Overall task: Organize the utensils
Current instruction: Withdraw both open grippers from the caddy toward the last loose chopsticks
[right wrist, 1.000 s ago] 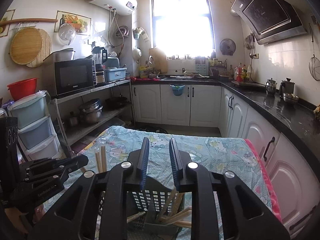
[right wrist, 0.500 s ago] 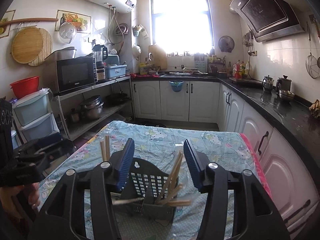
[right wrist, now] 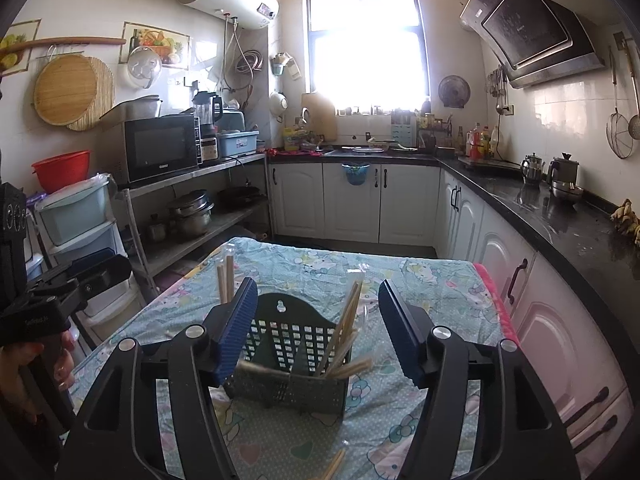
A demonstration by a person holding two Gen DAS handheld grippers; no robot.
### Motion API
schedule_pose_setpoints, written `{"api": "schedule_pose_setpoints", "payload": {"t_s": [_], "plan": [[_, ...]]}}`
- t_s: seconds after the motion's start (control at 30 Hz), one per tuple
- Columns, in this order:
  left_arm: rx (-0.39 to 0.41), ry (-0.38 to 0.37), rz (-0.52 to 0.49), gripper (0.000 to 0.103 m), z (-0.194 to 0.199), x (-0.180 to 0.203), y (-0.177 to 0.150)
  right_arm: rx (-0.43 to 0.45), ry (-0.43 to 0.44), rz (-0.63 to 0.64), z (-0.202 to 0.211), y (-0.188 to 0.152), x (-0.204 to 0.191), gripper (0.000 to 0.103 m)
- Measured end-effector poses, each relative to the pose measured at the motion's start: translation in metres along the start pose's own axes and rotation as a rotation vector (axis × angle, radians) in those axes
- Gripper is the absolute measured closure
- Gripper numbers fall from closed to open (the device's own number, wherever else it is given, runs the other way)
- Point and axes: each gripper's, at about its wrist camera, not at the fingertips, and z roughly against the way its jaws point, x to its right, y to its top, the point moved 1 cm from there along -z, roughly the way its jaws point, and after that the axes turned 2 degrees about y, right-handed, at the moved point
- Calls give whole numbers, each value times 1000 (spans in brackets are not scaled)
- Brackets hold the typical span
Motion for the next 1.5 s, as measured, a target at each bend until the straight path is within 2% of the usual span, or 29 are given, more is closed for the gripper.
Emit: {"api": "schedule_pose_setpoints", "payload": {"t_s": [0.5,0.8,1.5], "plan": [[-25,-4,-1,11,16,-2,-20,-58,14,23,9,-29,-14,41],[-82,-8,-21,11,17,3,-45,-122,2,22,7,-55,-11,41],[-236,-85,-113,11,-4,41,-104,-226,-19,-12,1,-92,7,41]]}}
